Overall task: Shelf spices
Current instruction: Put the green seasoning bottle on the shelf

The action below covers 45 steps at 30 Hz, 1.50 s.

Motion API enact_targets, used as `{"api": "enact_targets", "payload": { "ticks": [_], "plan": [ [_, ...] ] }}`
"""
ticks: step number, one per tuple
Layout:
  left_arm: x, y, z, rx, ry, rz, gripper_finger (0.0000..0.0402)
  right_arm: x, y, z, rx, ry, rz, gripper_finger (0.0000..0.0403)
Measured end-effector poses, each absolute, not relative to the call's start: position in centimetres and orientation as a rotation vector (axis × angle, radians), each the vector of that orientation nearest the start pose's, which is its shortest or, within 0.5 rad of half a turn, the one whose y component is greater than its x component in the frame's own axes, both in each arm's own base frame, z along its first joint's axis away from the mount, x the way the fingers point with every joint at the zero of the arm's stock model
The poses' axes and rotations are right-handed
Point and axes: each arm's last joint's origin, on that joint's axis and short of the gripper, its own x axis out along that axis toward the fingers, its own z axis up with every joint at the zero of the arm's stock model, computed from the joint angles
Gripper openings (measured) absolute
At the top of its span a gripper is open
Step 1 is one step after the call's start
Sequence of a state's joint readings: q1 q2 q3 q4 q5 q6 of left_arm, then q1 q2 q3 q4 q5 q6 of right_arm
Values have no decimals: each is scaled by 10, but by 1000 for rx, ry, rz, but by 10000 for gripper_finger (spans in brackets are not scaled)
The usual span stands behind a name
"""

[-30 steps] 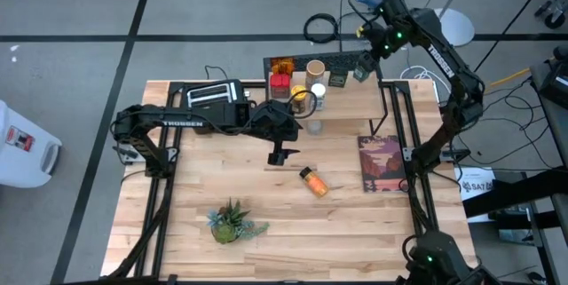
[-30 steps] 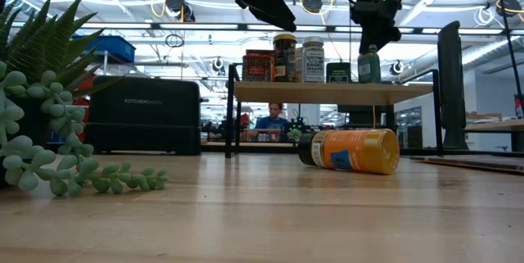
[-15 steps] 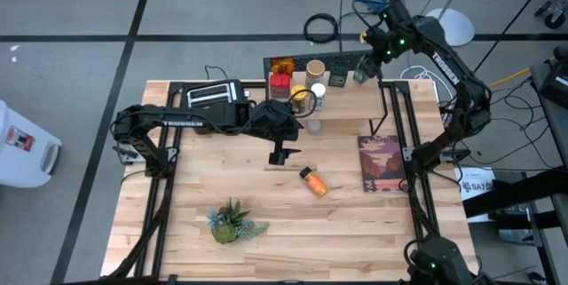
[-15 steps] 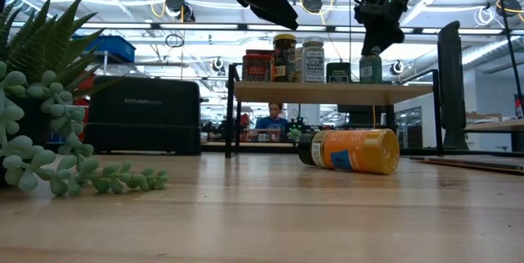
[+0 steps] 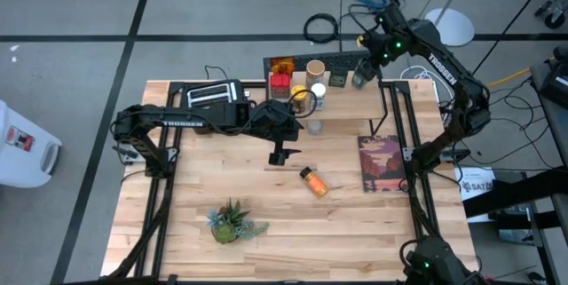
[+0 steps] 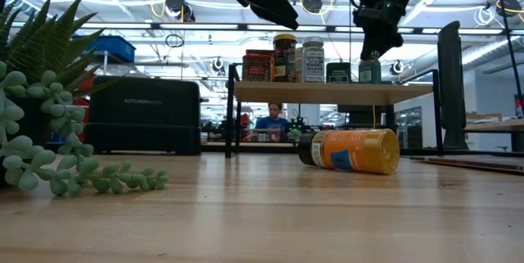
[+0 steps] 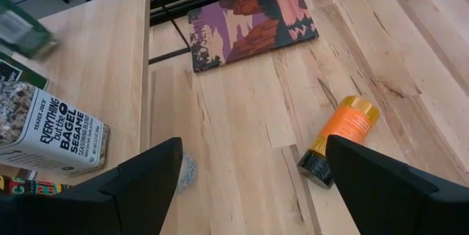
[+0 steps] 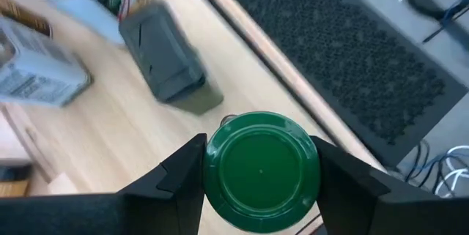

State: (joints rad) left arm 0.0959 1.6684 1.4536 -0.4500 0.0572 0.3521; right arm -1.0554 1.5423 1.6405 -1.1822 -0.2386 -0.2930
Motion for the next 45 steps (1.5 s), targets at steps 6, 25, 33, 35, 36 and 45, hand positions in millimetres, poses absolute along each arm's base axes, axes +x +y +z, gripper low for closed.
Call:
{"api": "enact_targets", "payload": {
  "ticks": [6, 25, 33, 35, 36, 45],
  "plan": [
    [372, 34, 313, 285, 663, -79, 345, 153, -256, 362, 398, 960, -587, 192],
    [373, 34, 314, 290, 655, -79, 345, 153, -256, 362, 389, 964, -582, 195],
    [373, 34, 314, 285, 655, -78, 345, 153, -255, 361, 395, 971, -580, 198],
    [373, 34, 314, 285, 655, -77, 345, 153, -255, 361, 396, 971, -580, 203],
    [373, 34, 314, 285, 655, -78, 345, 153, -255, 361, 396, 971, -580, 207],
    [373, 34, 314, 284, 655, -77, 345, 152, -255, 361, 406, 973, -582, 235]
  ]
}}
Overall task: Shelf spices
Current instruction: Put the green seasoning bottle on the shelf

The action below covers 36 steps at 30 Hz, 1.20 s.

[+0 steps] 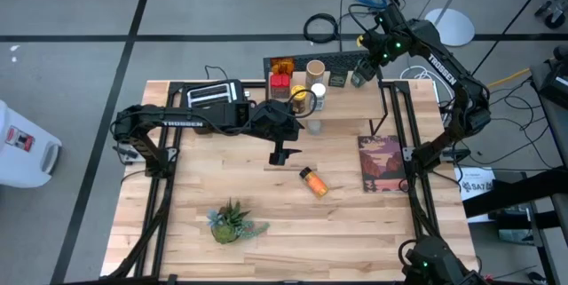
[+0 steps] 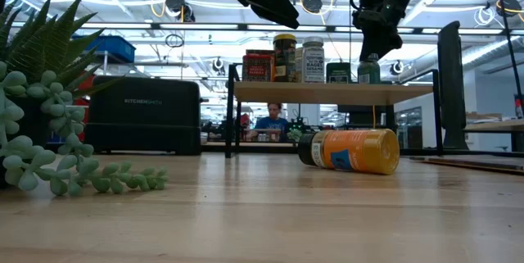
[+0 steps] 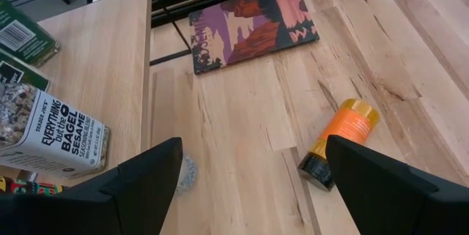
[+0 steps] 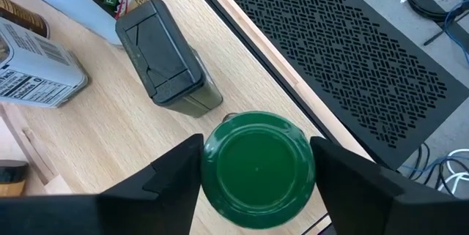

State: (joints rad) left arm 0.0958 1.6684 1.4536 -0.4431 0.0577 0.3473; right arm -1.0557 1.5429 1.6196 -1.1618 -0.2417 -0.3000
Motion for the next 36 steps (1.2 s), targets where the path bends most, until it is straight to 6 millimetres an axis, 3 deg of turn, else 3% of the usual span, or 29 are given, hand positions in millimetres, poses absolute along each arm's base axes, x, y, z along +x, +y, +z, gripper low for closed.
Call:
{"api": "enact_targets", "payload": {
  "ticks": [36],
  "plan": [
    [372, 29, 312, 285, 669, -93, 345, 153, -256, 367, 368, 946, -558, 238]
  ]
}}
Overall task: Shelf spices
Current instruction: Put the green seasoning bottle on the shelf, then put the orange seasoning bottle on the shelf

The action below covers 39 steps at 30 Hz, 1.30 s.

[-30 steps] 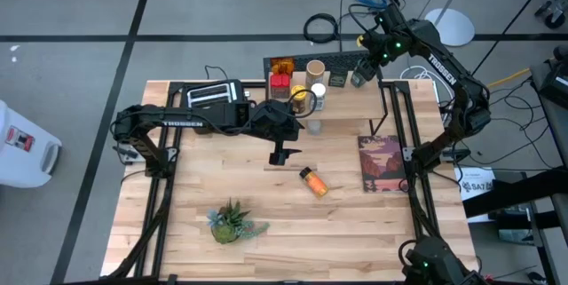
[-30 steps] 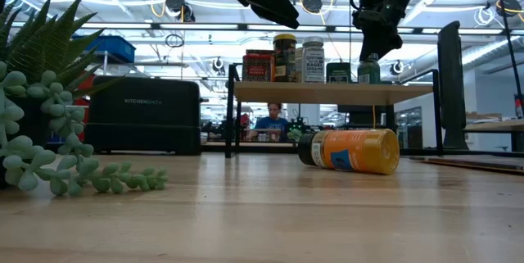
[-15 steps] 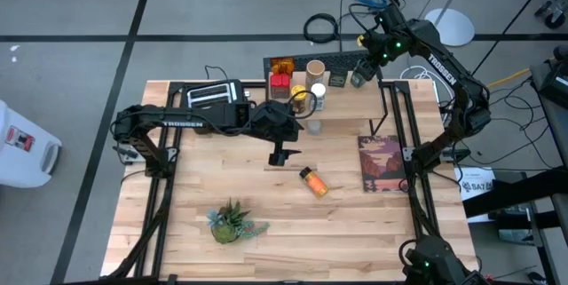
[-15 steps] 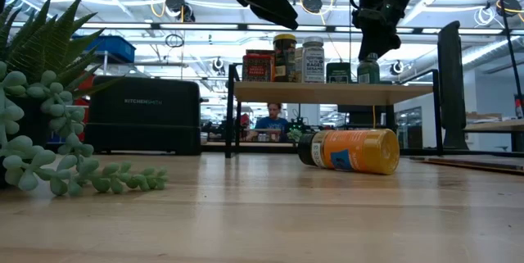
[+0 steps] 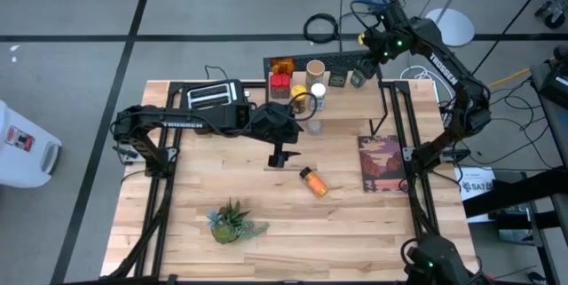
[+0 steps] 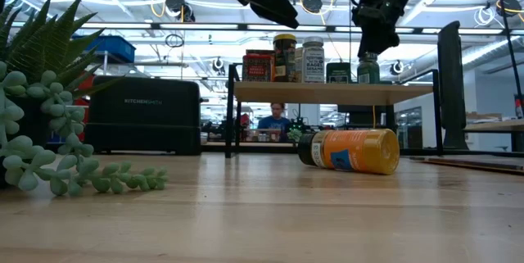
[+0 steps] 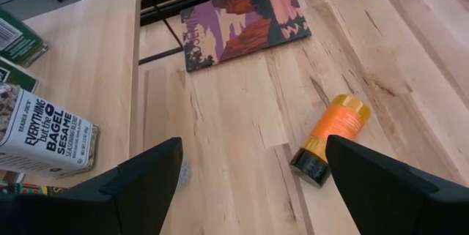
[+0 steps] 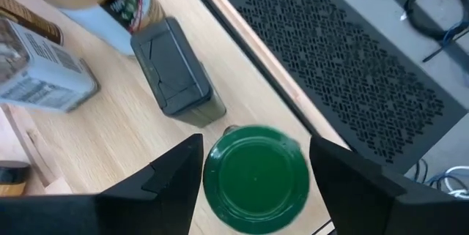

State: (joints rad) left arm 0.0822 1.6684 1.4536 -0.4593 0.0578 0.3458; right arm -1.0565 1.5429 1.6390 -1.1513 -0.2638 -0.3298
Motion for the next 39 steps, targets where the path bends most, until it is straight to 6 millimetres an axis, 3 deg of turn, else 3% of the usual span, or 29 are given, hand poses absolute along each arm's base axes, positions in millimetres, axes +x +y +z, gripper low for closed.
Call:
{"api": "enact_targets", "payload": {
  "ticks": [19, 29, 39],
  "plan": [
    [372, 29, 312, 285, 672, -93, 345, 146, -243, 442, 244, 774, -627, 238],
    [372, 29, 312, 285, 672, -93, 345, 147, -229, 453, 248, 791, -596, 238],
    [372, 29, 312, 285, 671, -92, 345, 161, -206, 455, 258, 846, -478, 238]
  ]
}}
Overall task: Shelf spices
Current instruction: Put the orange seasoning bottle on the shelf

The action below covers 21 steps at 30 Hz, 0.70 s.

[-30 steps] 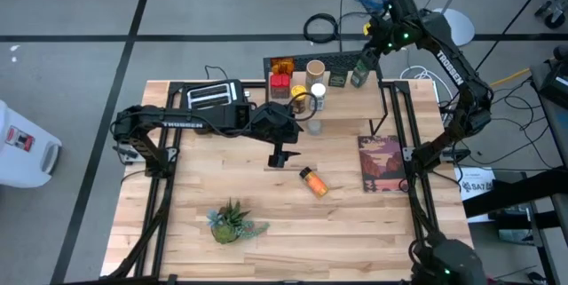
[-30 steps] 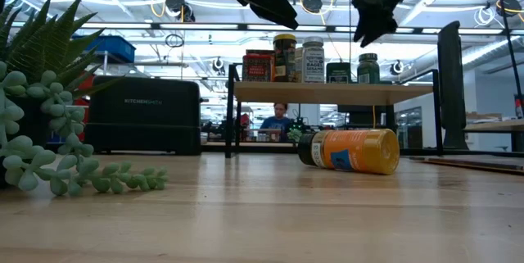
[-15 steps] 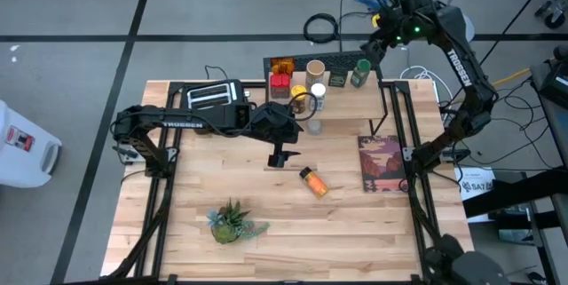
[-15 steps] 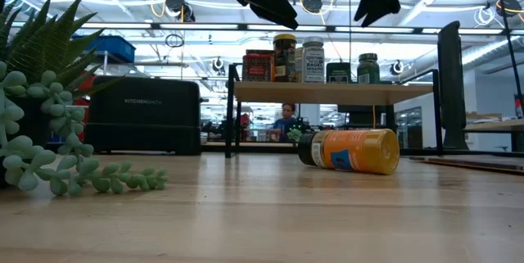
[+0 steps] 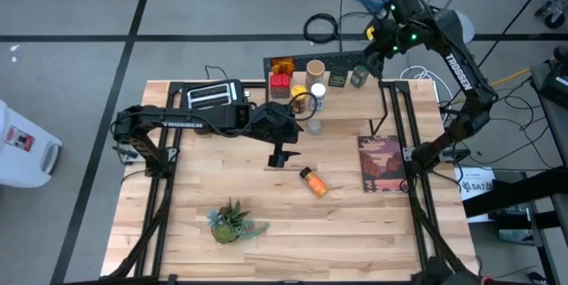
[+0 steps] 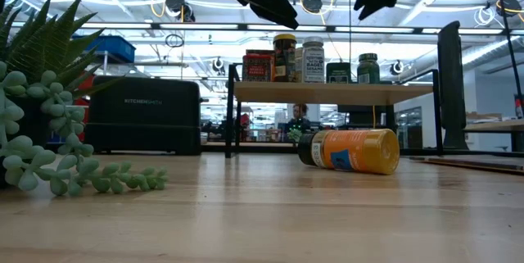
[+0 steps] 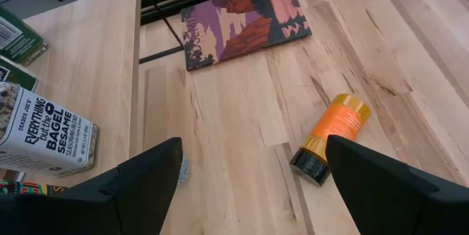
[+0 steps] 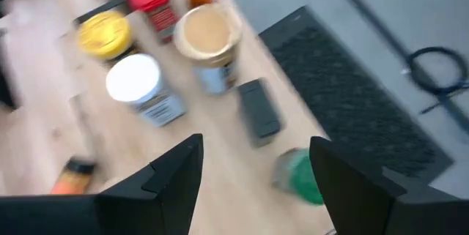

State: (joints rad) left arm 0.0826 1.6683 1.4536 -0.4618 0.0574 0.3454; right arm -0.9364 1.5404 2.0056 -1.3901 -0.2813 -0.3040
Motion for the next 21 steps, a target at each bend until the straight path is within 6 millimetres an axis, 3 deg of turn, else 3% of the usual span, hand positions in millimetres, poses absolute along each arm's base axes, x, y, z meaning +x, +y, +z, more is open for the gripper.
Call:
{"api": "enact_targets", "payload": {
  "ticks": [13, 21],
  "plan": [
    [371, 28, 311, 257, 681, -95, 345, 173, -141, 466, 256, 879, -292, 238],
    [369, 9, 308, 221, 722, -145, 345, 181, -91, 471, 253, 913, -128, 238]
  ]
}}
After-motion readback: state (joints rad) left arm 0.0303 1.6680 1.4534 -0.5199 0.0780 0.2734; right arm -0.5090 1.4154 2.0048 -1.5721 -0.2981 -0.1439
